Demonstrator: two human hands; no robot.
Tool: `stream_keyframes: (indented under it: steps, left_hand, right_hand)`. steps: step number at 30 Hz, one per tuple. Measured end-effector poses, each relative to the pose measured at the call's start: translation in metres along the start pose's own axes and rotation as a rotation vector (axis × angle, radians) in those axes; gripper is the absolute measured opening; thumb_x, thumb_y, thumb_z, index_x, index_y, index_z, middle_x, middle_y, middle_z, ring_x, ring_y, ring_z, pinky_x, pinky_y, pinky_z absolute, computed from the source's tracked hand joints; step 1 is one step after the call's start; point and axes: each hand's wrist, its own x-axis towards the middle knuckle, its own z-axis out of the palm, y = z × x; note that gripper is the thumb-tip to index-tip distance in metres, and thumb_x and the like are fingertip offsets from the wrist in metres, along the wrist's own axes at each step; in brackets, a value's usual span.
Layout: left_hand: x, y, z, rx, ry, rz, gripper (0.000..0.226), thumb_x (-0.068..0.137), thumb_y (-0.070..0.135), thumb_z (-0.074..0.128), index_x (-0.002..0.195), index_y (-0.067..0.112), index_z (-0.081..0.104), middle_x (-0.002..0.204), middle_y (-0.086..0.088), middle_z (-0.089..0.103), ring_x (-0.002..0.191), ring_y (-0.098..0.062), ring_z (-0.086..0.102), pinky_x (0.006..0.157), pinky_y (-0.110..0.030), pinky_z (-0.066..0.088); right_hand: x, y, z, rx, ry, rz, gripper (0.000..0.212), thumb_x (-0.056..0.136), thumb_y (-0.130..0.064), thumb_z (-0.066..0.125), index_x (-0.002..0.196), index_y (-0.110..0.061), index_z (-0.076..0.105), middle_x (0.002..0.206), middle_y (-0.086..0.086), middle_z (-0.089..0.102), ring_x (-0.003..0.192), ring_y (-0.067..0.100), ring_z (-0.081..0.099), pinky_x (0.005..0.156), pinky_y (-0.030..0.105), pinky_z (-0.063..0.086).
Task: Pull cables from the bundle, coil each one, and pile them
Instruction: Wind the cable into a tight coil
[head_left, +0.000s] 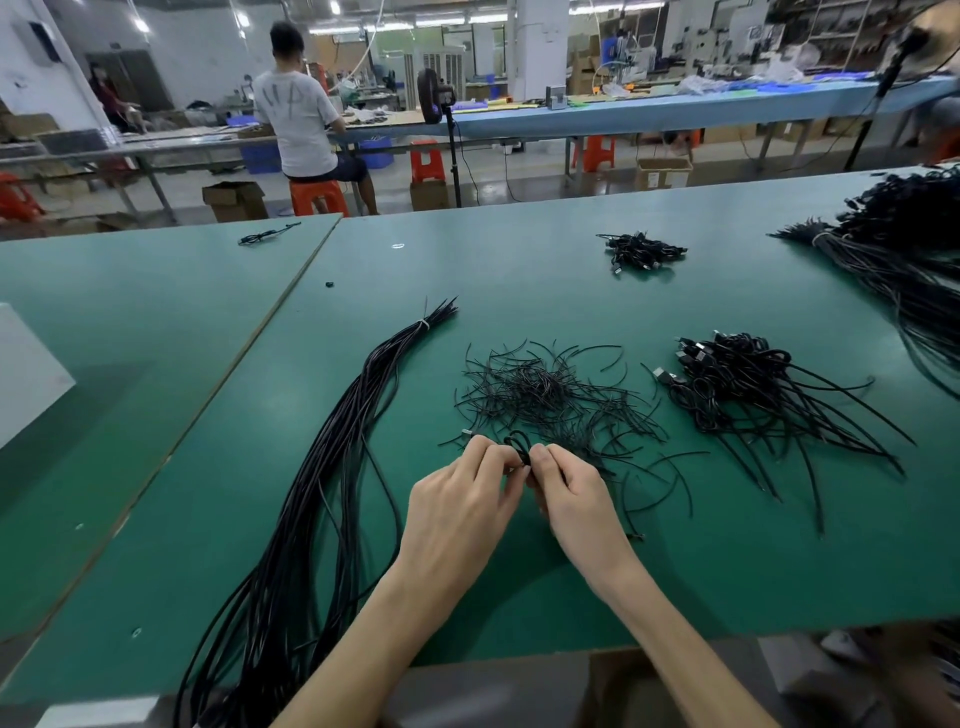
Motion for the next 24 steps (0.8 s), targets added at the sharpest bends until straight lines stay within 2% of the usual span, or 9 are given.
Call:
stream_keyframes:
  steps: [3, 6, 8, 10, 13, 17, 20, 24]
  left_hand:
    - [-0.002, 0.001, 0.003, 0.015, -0.017, 0.002, 0.014, 0.098, 0.025, 0.070, 0.089, 0.015, 0.069, 0.082, 0.005, 0.064, 0.053, -0.012, 0.058, 0.042, -0.024, 0.039]
    - [-0.003, 0.003, 0.006, -0.031, -0.061, -0.025, 0.015, 0.101, 0.021, 0.065, 0.087, 0.016, 0.065, 0.082, 0.006, 0.058, 0.053, -0.014, 0.050, 0.049, -0.022, 0.035]
    - [-0.001, 0.007, 0.007, -0.240, -0.105, -0.201, 0.014, 0.102, 0.022, 0.063, 0.089, 0.020, 0.060, 0.082, 0.010, 0.054, 0.058, -0.015, 0.048, 0.054, -0.023, 0.041]
    - [0.000, 0.014, 0.011, -0.511, -0.121, -0.422, 0.017, 0.101, 0.022, 0.063, 0.085, 0.022, 0.057, 0.075, 0.010, 0.054, 0.060, -0.013, 0.048, 0.057, -0.019, 0.039]
    - [0.004, 0.026, 0.013, -0.830, -0.097, -0.671, 0.023, 0.101, 0.015, 0.062, 0.079, 0.014, 0.057, 0.066, 0.003, 0.055, 0.054, -0.007, 0.041, 0.053, -0.020, 0.036]
    - [0.005, 0.033, 0.011, -1.184, -0.107, -0.909, 0.025, 0.102, 0.015, 0.060, 0.079, 0.009, 0.057, 0.061, -0.001, 0.045, 0.050, -0.013, 0.034, 0.047, -0.024, 0.031]
    - [0.005, 0.038, 0.008, -1.389, -0.108, -1.034, 0.021, 0.104, 0.018, 0.057, 0.086, 0.007, 0.059, 0.066, -0.001, 0.045, 0.047, -0.011, 0.030, 0.051, -0.029, 0.026]
    - [0.011, 0.033, 0.006, -1.551, -0.205, -1.073, 0.016, 0.102, 0.020, 0.055, 0.090, 0.009, 0.055, 0.067, 0.000, 0.043, 0.047, -0.012, 0.026, 0.058, -0.030, 0.028]
  right_hand:
    - [-0.001, -0.001, 0.000, 0.001, -0.004, 0.000, 0.043, 0.109, -0.037, 0.044, 0.072, -0.017, 0.050, 0.062, -0.011, 0.042, 0.059, 0.007, 0.036, 0.056, 0.025, 0.034]
    - [0.000, 0.000, 0.000, -0.014, -0.005, -0.015, 0.043, 0.109, -0.036, 0.043, 0.075, -0.012, 0.051, 0.062, -0.010, 0.043, 0.060, 0.008, 0.036, 0.057, 0.027, 0.034]
    - [-0.001, 0.001, -0.001, -0.004, 0.000, -0.032, 0.042, 0.109, -0.037, 0.044, 0.076, -0.013, 0.053, 0.062, -0.011, 0.044, 0.060, 0.007, 0.036, 0.056, 0.027, 0.034]
    - [-0.001, 0.001, -0.002, 0.022, 0.011, -0.042, 0.041, 0.108, -0.038, 0.045, 0.076, -0.014, 0.053, 0.062, -0.011, 0.044, 0.060, 0.007, 0.037, 0.056, 0.029, 0.035]
    - [-0.001, 0.000, -0.002, 0.053, 0.034, -0.076, 0.039, 0.108, -0.037, 0.046, 0.074, -0.020, 0.051, 0.062, -0.012, 0.045, 0.060, 0.007, 0.036, 0.056, 0.029, 0.035]
    - [-0.003, -0.001, -0.001, 0.032, 0.104, -0.164, 0.030, 0.107, -0.038, 0.045, 0.082, -0.026, 0.056, 0.068, -0.012, 0.056, 0.061, 0.005, 0.046, 0.057, 0.021, 0.040]
    - [-0.004, 0.002, -0.001, -0.001, 0.155, -0.189, 0.019, 0.105, -0.038, 0.049, 0.095, -0.028, 0.062, 0.082, -0.011, 0.066, 0.075, 0.009, 0.062, 0.066, 0.022, 0.050]
    - [-0.003, 0.004, -0.001, -0.012, 0.203, -0.170, 0.010, 0.104, -0.031, 0.055, 0.105, -0.028, 0.064, 0.092, -0.011, 0.070, 0.088, 0.009, 0.067, 0.076, 0.027, 0.054]
